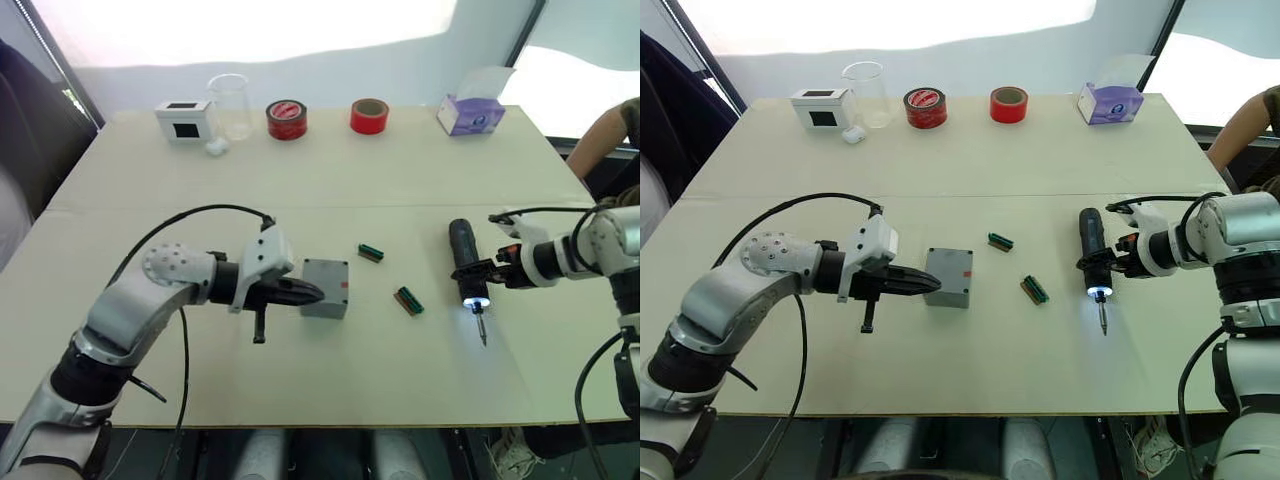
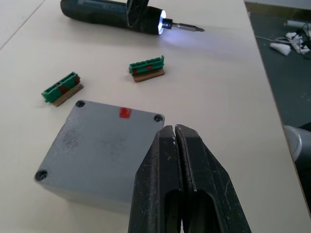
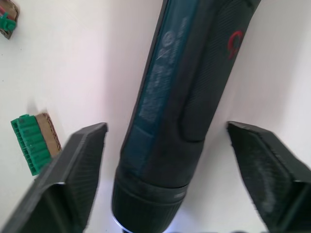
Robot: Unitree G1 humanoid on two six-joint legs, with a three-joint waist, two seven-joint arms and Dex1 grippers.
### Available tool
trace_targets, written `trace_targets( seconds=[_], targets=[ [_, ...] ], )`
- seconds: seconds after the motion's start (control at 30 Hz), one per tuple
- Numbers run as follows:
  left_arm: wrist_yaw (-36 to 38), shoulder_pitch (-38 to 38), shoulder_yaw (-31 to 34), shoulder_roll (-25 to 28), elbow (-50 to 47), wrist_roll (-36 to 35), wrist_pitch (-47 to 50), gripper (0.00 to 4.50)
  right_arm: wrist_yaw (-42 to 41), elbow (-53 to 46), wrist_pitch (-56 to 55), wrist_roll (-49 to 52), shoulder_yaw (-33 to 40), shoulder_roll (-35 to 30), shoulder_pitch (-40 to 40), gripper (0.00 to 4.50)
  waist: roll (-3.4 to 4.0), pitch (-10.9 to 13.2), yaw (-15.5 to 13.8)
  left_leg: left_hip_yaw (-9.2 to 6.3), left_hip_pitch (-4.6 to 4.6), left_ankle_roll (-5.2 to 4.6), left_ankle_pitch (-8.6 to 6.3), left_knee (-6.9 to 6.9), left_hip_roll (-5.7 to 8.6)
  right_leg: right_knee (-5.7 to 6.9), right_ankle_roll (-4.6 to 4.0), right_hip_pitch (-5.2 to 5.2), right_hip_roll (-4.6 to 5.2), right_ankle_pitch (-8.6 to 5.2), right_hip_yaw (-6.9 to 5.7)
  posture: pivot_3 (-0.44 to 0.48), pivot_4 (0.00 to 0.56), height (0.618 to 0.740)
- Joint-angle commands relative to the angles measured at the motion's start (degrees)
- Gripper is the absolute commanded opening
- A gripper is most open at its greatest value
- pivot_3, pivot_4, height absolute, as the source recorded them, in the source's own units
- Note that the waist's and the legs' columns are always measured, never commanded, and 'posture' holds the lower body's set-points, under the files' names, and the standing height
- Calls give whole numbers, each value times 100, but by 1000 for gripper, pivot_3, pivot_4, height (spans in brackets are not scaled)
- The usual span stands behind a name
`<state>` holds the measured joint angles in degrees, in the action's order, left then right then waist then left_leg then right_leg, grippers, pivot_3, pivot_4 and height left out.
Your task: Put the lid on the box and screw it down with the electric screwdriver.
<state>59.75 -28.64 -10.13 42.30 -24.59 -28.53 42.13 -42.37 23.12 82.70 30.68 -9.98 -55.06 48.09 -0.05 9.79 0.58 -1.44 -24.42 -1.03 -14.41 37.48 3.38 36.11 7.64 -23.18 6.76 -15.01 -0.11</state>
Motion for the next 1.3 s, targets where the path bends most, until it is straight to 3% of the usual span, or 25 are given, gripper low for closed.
trace_targets(
  seconds=[0.03, 0.23, 0.43, 0.5, 0.63, 0.9, 1.3],
  targets=[
    [-210, 110, 524, 43, 12, -283, 243, 0, -80, -153, -322, -7, 439, 61, -106, 4427, -1, 1, 1, -1, 0, 0, 0, 2, 0, 0, 0, 1, 0, 0, 0, 0, 150, 740],
    [-440, 827, 1416, 354, -201, -744, 693, 0, -423, -1279, -1216, 85, 1171, -370, -568, 4427, 7, 7, 11, 0, -5, 2, 1, -8, 0, 6, 1, -17, 0, -1, 2, 0, 150, 740],
    [-566, 1545, 2045, 590, -542, -1332, 1163, 0, -1480, -3347, -1132, 1565, 2660, -512, -1687, 4427, 5, 8, -11, -2, -3, 2, 1, -12, -4, 3, 1, -12, 0, -1, 2, 0, 150, 740],
    [-678, 1905, 2235, 612, -702, -1455, 1296, 0, -1323, -4142, -955, 1945, 3070, -298, -2330, 4427, 3, 7, -35, -7, -2, 2, 0, -6, -4, 3, 1, -5, 0, -1, -2, 0, 150, 740],
    [-758, 2932, 2451, 772, -1583, -2134, 1853, 0, -1206, -5733, -1431, 1977, 3217, 140, -4342, 4427, -25, -7, -148, -13, 6, 3, -2, -15, -7, -3, -6, 3, 3, -2, -1, 0, 150, 740],
    [-959, 3773, 2726, 986, -2129, -2657, 1917, 0, -1360, -6320, -2212, 1842, 3119, 190, -5898, 4427, -23, -9, -142, -12, 27, 10, 0, -8, -14, -10, -47, 23, 13, -8, 6, 0, 150, 740],
    [-1264, 4235, 2812, 987, -1923, -2653, 1648, 0, -1470, -6174, -2619, 1868, 2723, 96, -5916, 4427, -25, -8, -154, -13, 27, 10, 0, -12, -14, -18, -51, 27, 15, -10, 1, 0, 150, 740]
  ],
)
